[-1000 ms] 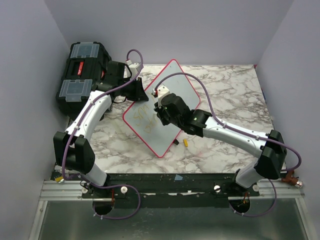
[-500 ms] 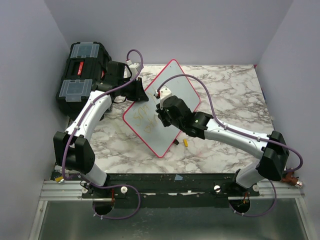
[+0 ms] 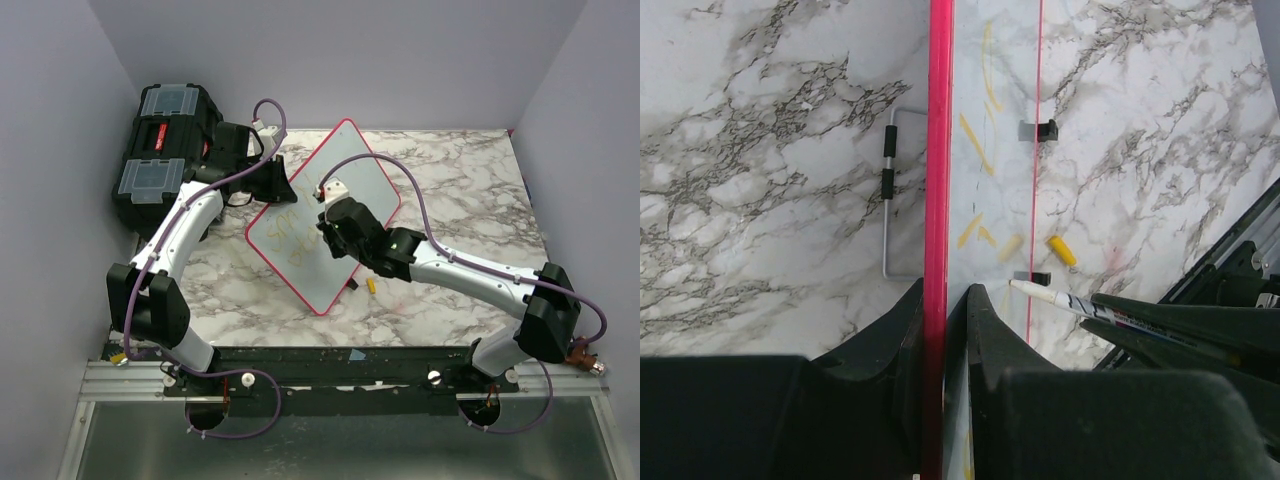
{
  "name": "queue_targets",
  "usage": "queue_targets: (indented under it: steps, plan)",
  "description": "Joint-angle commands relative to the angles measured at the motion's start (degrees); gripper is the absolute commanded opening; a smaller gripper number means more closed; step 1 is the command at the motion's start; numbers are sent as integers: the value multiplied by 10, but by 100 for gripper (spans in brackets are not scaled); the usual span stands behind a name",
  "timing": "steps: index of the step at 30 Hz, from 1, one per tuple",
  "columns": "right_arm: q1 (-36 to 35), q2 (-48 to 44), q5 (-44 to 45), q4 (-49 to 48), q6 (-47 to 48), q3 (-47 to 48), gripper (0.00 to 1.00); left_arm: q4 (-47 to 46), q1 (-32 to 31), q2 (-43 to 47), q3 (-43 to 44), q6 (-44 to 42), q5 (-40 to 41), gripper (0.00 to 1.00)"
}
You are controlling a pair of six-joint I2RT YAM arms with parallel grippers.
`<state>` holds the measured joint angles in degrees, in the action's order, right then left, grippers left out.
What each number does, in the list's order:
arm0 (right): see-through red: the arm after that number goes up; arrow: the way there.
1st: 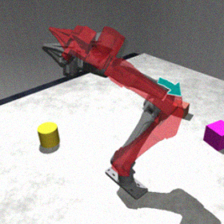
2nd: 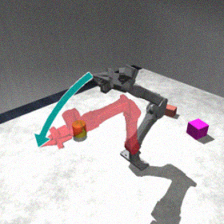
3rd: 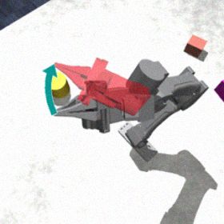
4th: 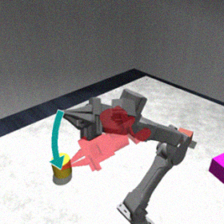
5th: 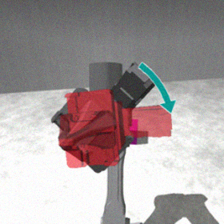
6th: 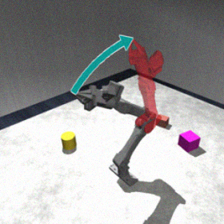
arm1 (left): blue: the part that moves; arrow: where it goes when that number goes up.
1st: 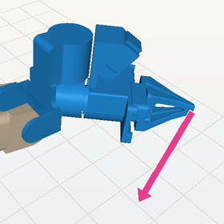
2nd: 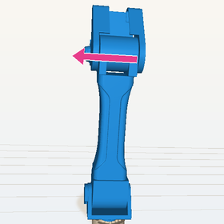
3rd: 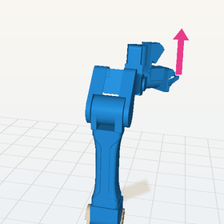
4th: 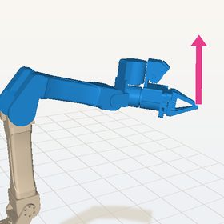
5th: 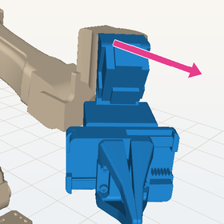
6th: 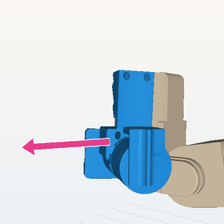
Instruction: Write a sentence on the whiteboard
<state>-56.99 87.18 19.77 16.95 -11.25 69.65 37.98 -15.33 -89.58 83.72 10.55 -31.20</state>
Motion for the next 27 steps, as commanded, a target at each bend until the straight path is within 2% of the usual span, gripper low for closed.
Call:
queue_targets:
  steps: [1,15,27]
  plan:
    - [-3,14,-3,22,-21,-24,1,20,-10,22,-14,-49,51,0]
    - [-3,-27,8,28,-22,21,1,21,-10,39,-25,-53,59,0]
    - [-1,-49,11,-12,-37,21,1,28,-10,45,-24,-57,65,0]
